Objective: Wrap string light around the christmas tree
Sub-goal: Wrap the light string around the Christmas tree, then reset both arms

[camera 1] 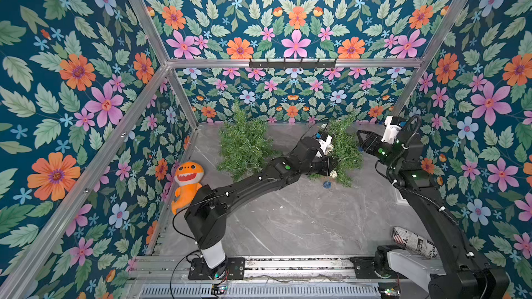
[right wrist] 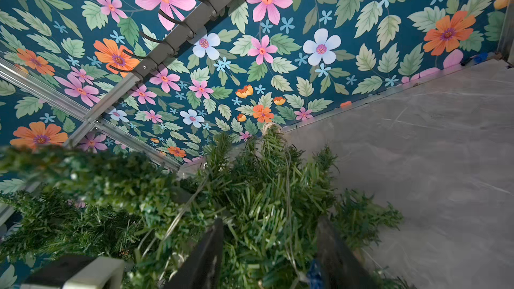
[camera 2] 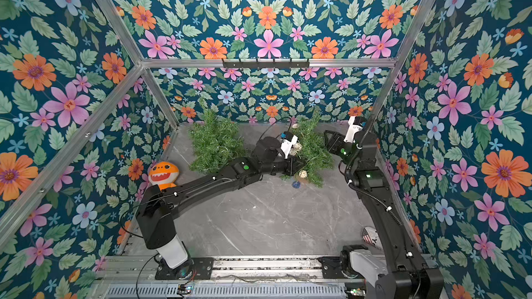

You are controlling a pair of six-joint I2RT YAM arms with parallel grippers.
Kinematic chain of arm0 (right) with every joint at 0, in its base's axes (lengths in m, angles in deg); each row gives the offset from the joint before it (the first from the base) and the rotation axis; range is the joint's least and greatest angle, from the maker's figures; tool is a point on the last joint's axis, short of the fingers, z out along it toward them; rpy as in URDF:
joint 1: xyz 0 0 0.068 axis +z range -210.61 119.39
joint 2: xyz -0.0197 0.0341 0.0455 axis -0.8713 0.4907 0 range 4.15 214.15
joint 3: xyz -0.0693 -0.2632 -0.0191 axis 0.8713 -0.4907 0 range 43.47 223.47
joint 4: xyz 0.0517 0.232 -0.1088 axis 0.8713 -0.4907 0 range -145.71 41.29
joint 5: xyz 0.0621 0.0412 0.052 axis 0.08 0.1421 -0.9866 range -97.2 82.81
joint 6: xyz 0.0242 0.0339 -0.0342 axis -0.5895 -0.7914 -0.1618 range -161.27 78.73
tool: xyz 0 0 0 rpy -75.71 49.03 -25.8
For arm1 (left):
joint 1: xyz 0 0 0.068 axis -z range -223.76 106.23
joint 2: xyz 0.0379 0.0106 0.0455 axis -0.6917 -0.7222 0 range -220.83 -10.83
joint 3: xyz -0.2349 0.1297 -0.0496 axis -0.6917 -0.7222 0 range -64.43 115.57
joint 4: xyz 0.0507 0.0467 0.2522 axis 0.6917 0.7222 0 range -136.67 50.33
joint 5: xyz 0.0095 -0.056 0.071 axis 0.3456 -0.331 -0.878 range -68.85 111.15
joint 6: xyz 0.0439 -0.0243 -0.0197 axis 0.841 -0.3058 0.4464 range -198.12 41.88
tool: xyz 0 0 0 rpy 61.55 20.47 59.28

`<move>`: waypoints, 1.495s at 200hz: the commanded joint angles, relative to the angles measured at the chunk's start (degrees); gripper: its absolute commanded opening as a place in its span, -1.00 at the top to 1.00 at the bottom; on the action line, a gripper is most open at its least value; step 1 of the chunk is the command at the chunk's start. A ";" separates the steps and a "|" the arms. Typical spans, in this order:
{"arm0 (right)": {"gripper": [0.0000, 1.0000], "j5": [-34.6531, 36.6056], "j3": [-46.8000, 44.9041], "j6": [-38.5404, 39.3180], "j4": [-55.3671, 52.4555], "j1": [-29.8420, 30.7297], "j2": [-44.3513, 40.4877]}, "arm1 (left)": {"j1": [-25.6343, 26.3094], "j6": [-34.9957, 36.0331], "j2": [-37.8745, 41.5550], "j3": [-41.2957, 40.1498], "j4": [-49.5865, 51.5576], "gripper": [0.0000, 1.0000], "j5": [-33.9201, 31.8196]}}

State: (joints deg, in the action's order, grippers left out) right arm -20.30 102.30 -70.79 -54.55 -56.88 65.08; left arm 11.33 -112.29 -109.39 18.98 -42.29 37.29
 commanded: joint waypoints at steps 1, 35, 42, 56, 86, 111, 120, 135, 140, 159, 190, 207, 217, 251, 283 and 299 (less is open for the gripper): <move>-0.06 0.18 -0.44 1.61 -1.34 0.05 -1.10 | 0.54 2.42 1.86 -0.87 0.16 0.41 -2.54; -0.06 1.07 -2.49 3.80 -5.24 0.05 -3.71 | 0.68 2.11 7.81 -9.22 -0.01 0.15 -4.47; -0.06 1.68 -2.98 4.42 -6.39 0.05 -4.39 | 0.63 1.99 9.55 -11.17 0.01 0.10 -4.99; -0.07 3.54 -4.39 5.59 -9.02 0.05 -6.01 | 0.63 2.50 13.60 -15.30 0.28 0.00 -6.67; -0.06 10.06 -9.79 6.67 -13.05 0.05 -10.60 | 0.62 6.29 24.01 -25.06 0.67 -0.20 -14.02; -0.06 15.85 -16.87 4.72 -13.98 0.02 -14.75 | 0.63 11.80 32.00 -33.12 -0.75 -0.27 -24.15; -0.06 17.87 -19.67 3.91 -13.47 0.01 -16.15 | 0.65 13.84 34.83 -36.52 -1.90 -0.29 -29.45; -0.05 21.02 -23.97 3.68 -11.45 -0.03 -18.43 | 0.57 17.25 39.64 -42.39 -4.49 -0.33 -38.22; -0.05 21.70 -24.72 4.12 -10.75 -0.05 -18.79 | 0.55 18.85 41.12 -44.33 -5.84 -0.34 -40.54; -0.08 25.16 -27.46 5.67 -7.84 -0.12 -17.95 | 0.42 24.42 46.20 -50.89 -10.44 -0.40 -48.58; -0.19 31.60 -33.42 6.66 1.09 -0.15 -18.77 | -4.28 26.32 55.26 -57.98 -14.31 -0.49 -63.99; -0.22 34.13 -36.44 8.76 4.99 -0.60 -19.58 | -12.11 25.60 61.35 -62.18 -16.18 -0.49 -61.80; -0.23 33.88 -37.72 9.77 6.71 -1.32 -19.46 | -17.85 24.83 63.60 -64.22 -16.56 -0.50 -60.25; -0.22 31.84 -40.02 8.34 13.88 -4.20 -15.20 | -31.62 25.89 62.15 -70.12 -24.59 -0.51 -57.48; -0.23 32.83 -40.96 10.31 24.77 -4.18 -7.02 | -40.29 29.25 49.20 -75.75 -44.75 -0.53 -52.81; -0.22 32.29 -41.38 11.51 29.88 -4.18 -3.81 | -44.31 29.16 42.61 -77.42 -54.79 -0.54 -47.33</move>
State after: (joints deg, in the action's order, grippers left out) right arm 11.07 61.26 -61.65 -36.81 -61.06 58.02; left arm -28.93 -85.19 -60.41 -56.64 -76.49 -17.13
